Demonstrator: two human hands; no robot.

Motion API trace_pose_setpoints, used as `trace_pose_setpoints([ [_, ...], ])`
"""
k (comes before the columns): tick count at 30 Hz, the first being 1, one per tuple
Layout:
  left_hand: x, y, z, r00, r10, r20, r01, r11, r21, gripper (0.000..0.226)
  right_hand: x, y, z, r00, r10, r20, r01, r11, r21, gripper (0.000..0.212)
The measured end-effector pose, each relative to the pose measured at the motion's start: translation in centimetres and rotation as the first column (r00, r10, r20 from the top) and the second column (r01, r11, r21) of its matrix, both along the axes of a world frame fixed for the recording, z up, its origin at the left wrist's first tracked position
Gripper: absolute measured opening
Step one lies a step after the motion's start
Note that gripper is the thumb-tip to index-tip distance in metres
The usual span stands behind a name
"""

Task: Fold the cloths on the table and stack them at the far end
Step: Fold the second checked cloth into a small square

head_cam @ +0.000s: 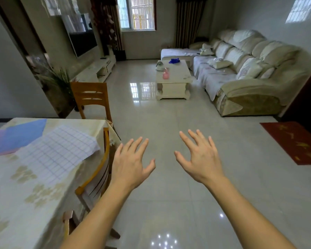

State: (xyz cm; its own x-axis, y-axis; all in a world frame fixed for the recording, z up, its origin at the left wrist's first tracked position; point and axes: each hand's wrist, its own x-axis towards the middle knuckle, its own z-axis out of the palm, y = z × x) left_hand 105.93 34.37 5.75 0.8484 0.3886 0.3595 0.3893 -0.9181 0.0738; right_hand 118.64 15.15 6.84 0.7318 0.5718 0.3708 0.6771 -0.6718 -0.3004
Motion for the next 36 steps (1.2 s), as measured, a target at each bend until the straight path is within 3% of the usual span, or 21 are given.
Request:
trace_pose_setpoints([
  [7, 5.4, 5.4, -1.6, 1.0, -0.019, -0.004, 0.019, 1.0, -0.005, 0.07, 5.2, 4.9, -1.6, 0.999, -0.014, -0.029, 0.013, 0.999, -0.034, 0.076],
  [21, 17.6, 23.5, -2.5, 1.0, -0.017, -0.016, 0.015, 0.996, -0.087, 0.072, 17.0, 24.3, -2.2, 0.996, -0.009, -0.086, 0.001, 0.995, -0.095, 0.079],
  [36, 29.3, 30.4, -5.3, 0.996, -0.055, -0.065, 0.048, 0.993, -0.112, 0.068, 27.8, 30.8, -5.4, 0.989, -0.029, -0.147, 0.008, 0.99, -0.144, 0.079],
])
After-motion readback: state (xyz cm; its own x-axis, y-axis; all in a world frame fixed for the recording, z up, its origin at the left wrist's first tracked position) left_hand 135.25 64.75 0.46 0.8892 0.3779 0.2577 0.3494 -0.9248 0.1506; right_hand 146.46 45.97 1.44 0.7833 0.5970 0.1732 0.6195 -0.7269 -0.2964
